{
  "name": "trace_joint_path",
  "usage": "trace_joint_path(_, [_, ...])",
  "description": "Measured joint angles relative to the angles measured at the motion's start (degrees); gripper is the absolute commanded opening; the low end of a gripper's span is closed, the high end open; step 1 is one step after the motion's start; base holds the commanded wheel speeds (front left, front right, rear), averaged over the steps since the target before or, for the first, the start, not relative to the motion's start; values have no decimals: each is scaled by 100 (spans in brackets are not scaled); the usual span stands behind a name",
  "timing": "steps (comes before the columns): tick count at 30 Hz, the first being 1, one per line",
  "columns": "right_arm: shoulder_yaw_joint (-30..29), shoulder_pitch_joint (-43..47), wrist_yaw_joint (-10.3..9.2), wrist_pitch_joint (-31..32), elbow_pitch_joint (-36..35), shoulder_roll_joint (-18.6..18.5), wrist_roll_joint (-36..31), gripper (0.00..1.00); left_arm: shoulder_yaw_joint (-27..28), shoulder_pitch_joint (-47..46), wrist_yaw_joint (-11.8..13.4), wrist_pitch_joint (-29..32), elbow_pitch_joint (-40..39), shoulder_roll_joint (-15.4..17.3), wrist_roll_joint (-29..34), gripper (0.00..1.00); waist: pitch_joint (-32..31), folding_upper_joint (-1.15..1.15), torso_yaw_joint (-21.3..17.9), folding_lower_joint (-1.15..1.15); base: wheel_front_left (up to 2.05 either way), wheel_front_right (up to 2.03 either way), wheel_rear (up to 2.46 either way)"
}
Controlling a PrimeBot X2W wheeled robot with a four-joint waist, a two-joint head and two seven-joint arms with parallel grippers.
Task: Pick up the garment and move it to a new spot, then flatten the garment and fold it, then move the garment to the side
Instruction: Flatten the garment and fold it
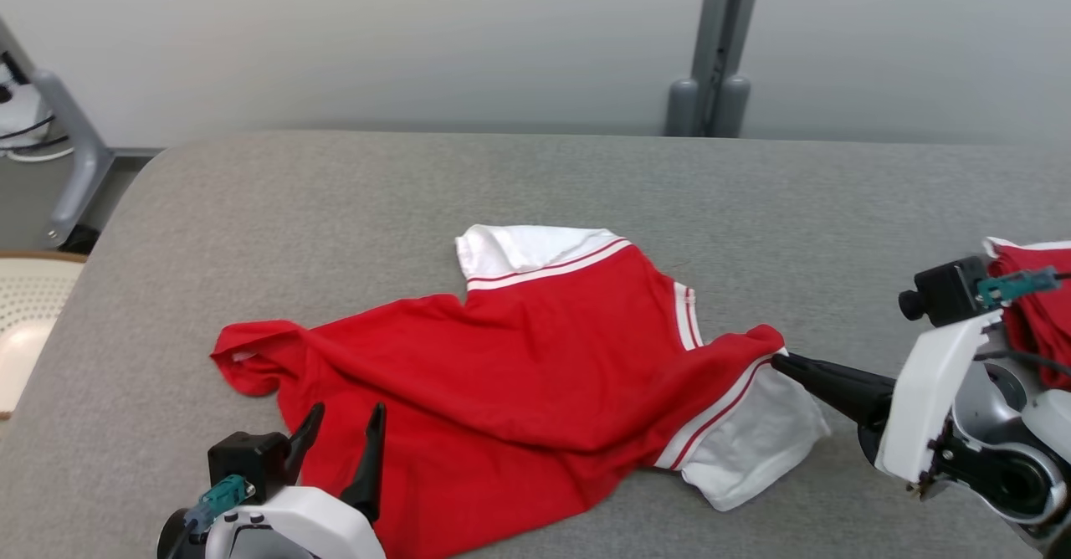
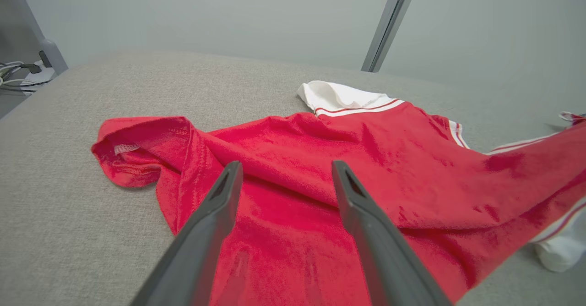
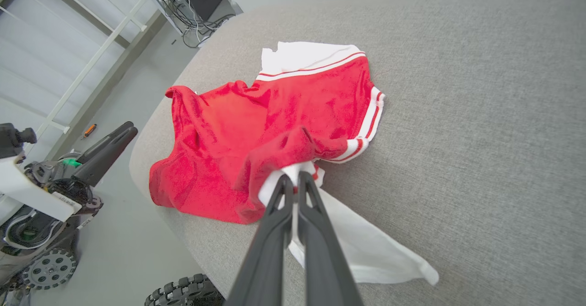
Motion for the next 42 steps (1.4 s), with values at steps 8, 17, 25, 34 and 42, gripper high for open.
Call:
trace_joint_path(8, [88,-550,0,104,1568,766,-378,0,-32,-114,-24,-52,93,-33,-8,100,167,0,361,0,0,0,0])
trace_joint_path(17, [193,-1026,0,-491,2796,1494,-526,100,-77,-240,-67,-82,212,-65,-40,100,313,0,491,0,0,0,0])
trace_joint_path(25, [277,-1061,0,-1345,2640,1213,-511,100,-46,-226,-15,-149,222,-38,-79,100,205,0,267,0,0,0,0])
trace_joint_path(34, [143,-620,0,-2437,2187,746,-627,100,12,-166,31,-311,98,22,-118,100,76,0,-147,0,0,0,0])
trace_joint_path(42, [377,-105,0,-2609,2473,918,-943,100,14,-166,35,-537,41,-4,-87,100,109,0,-219,0,0,0,0])
